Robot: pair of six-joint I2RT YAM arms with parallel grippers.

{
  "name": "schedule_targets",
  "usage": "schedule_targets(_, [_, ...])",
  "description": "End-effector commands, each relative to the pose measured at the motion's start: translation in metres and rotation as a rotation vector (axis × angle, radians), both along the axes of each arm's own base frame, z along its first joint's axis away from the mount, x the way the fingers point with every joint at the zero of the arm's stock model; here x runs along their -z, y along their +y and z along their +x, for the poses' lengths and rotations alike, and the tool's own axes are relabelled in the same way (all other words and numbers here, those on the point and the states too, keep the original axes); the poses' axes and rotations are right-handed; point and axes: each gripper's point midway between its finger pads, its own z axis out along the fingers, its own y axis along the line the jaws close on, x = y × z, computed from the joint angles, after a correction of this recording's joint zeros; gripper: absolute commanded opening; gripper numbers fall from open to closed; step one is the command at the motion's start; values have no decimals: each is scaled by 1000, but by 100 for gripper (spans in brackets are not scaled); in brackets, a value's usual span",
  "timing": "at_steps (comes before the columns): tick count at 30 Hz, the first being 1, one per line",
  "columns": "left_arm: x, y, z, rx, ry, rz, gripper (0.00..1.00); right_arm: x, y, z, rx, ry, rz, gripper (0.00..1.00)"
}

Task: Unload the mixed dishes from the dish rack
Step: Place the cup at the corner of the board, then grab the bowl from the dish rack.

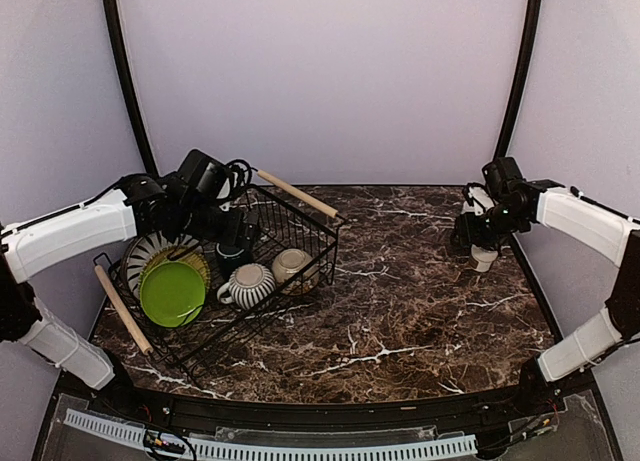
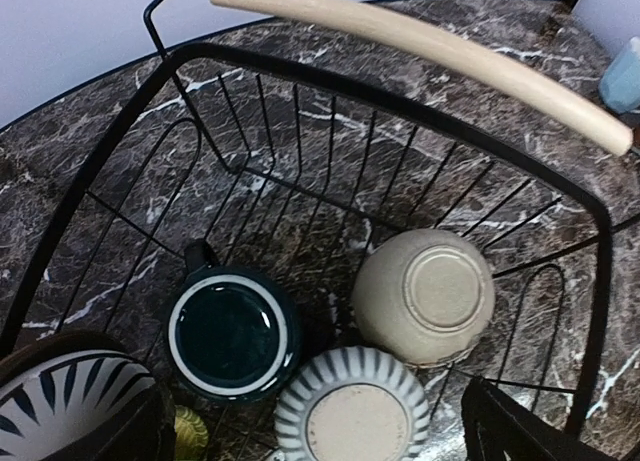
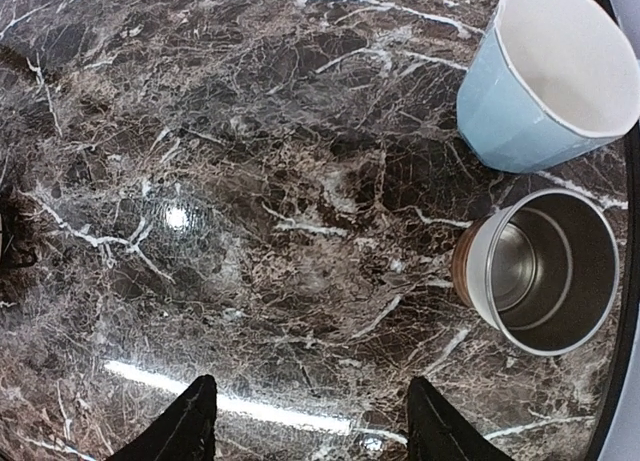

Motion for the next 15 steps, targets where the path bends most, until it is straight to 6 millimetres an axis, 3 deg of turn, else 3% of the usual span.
schedule_targets(1, [20,32,7,-52,103,264,99,-11,11,-1,-21,-53,63,62])
schedule_targets(10, [52,24,45,-86,209,363,99,-27,15,-16,-41,-90,101,65])
schedule_targets(15, [71,26,47,-108,258,380,98,-34,14,-21,-42,-108,106,68])
